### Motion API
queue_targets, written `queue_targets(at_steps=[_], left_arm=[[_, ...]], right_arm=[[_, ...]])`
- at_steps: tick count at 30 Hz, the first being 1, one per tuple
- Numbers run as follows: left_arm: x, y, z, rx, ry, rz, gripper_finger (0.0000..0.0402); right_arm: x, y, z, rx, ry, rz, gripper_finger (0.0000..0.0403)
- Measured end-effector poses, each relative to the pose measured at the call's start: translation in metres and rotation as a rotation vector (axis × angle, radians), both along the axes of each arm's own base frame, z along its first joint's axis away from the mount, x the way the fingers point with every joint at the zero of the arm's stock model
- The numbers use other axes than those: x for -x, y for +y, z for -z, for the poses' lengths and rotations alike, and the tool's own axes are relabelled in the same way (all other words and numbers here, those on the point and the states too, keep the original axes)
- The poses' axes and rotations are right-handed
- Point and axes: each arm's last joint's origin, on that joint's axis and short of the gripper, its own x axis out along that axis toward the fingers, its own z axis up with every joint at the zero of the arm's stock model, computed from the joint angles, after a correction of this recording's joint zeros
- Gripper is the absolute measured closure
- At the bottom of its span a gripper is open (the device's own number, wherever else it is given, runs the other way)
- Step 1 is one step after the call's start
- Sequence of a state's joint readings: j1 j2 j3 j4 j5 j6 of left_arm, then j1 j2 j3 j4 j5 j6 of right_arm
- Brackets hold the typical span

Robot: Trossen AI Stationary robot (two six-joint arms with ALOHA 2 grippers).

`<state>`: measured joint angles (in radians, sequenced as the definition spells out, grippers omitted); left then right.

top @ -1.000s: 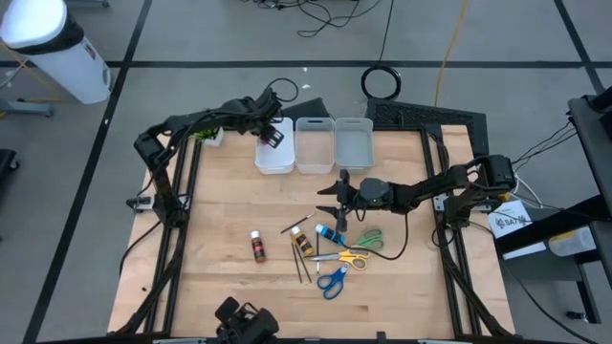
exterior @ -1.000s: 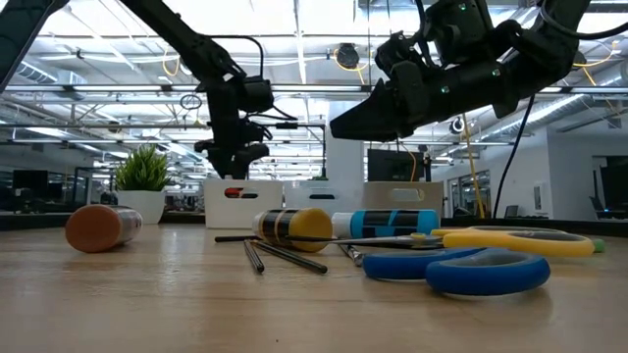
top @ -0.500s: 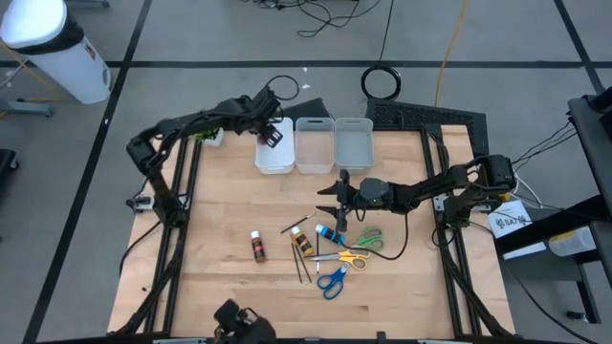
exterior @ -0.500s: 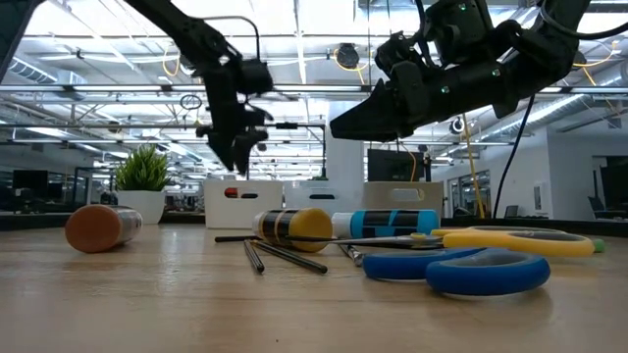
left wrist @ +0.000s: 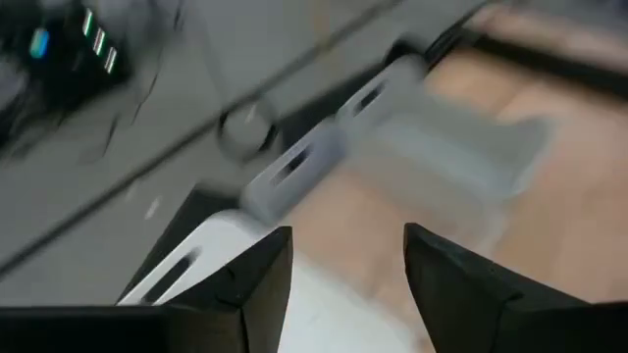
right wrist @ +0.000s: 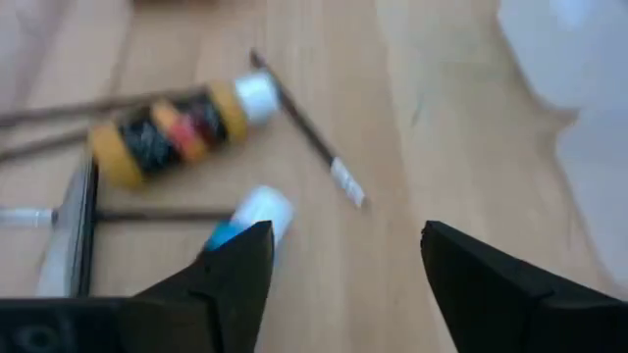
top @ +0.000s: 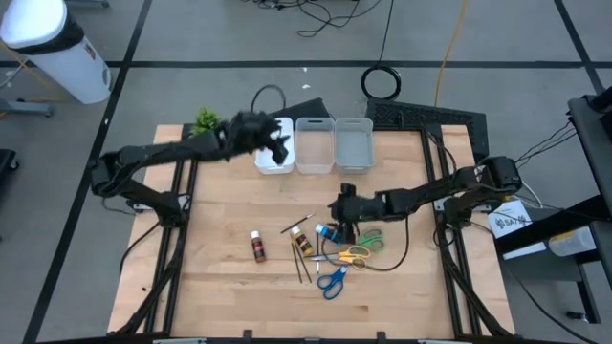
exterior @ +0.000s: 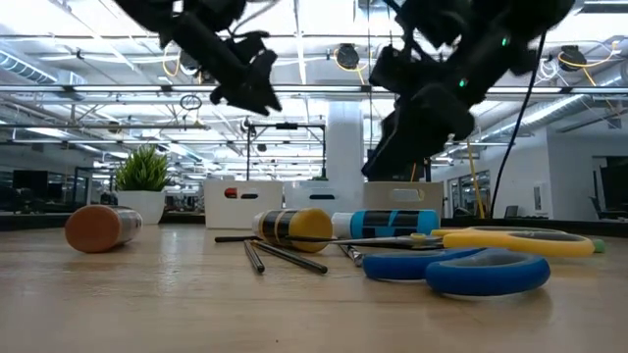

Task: Pick & Place Paint Supplies
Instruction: Put the blue paint bottle into the white bin

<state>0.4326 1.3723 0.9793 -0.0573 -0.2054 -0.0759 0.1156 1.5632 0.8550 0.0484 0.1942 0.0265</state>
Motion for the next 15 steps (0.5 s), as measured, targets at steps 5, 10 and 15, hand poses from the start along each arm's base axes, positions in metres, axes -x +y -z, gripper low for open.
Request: queue_targets(at_steps=[5, 10, 15], left_arm=[[0.009, -0.041, 0.02, -0.065, -0.145, 0.125, 0.0195], [0.015, -0.067, 0.029, -0.066, -0.193, 0.235, 0.0204], [0.017, -0.082, 0.016, -0.05, -0.272, 0.277, 0.021]], right_arm=[[0.001, 0.03, 0.0, -0.07, 0.031, -0.001, 0.013], [0.004, 0.045, 0.004, -0.083, 0.035, 0.039, 0.0134], [0.0, 0.051, 0.025, -0.011, 0.068, 0.093, 0.0141]])
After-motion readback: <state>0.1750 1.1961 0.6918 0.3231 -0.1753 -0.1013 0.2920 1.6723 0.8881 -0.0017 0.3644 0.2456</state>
